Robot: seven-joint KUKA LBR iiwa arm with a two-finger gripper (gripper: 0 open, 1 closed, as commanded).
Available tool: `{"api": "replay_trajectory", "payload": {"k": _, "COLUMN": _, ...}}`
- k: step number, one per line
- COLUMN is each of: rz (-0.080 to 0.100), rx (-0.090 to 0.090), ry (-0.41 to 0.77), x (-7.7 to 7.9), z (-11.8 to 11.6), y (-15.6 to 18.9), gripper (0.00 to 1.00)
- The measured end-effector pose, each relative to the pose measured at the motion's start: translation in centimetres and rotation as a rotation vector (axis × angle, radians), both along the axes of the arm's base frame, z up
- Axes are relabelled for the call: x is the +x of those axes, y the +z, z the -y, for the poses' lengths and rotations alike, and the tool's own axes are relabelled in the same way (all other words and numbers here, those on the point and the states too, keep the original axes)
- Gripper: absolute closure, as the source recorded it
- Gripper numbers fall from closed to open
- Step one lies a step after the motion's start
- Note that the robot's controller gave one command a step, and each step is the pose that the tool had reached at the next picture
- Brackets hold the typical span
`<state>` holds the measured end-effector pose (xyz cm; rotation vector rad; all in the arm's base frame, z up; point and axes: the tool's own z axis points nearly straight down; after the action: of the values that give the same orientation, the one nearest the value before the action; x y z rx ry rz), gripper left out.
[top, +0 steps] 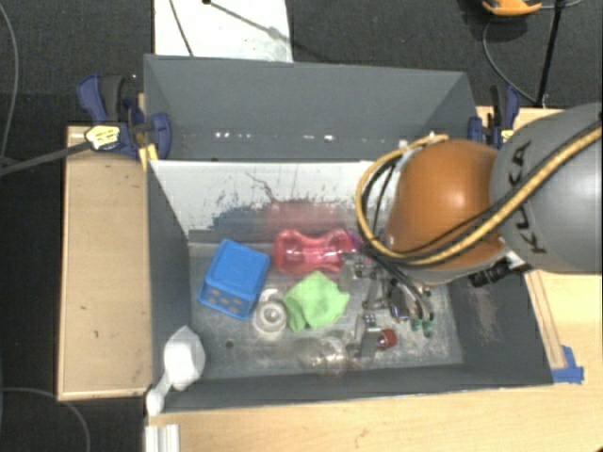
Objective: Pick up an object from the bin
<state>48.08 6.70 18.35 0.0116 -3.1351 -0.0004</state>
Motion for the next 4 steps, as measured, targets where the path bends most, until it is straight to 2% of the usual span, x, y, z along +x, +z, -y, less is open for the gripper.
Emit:
{"api": "replay_trajectory", "payload": {"k": 1, "rz": 0.009, "rx": 0.001, "ry": -0.003, "x": 0.2, "z": 0.0, "y": 0.4, "gripper": 0.0}}
{"api": "replay_trajectory", "payload": {"k": 2, "rz": 0.011, "rx": 0.001, "ry": -0.049, "x": 3.6, "z": -2.4, "y": -4.6, "gripper": 0.0}}
{"api": "replay_trajectory", "payload": {"k": 3, "rz": 0.005, "rx": 0.0, "ry": 0.038, "x": 2.2, "z": -2.6, "y": -3.4, "gripper": 0.0}}
{"api": "replay_trajectory", "payload": {"k": 4, "rz": 0.008, "rx": 0.001, "ry": 0.039, "x": 4.7, "z": -2.7, "y": -7.5, "gripper": 0.0}}
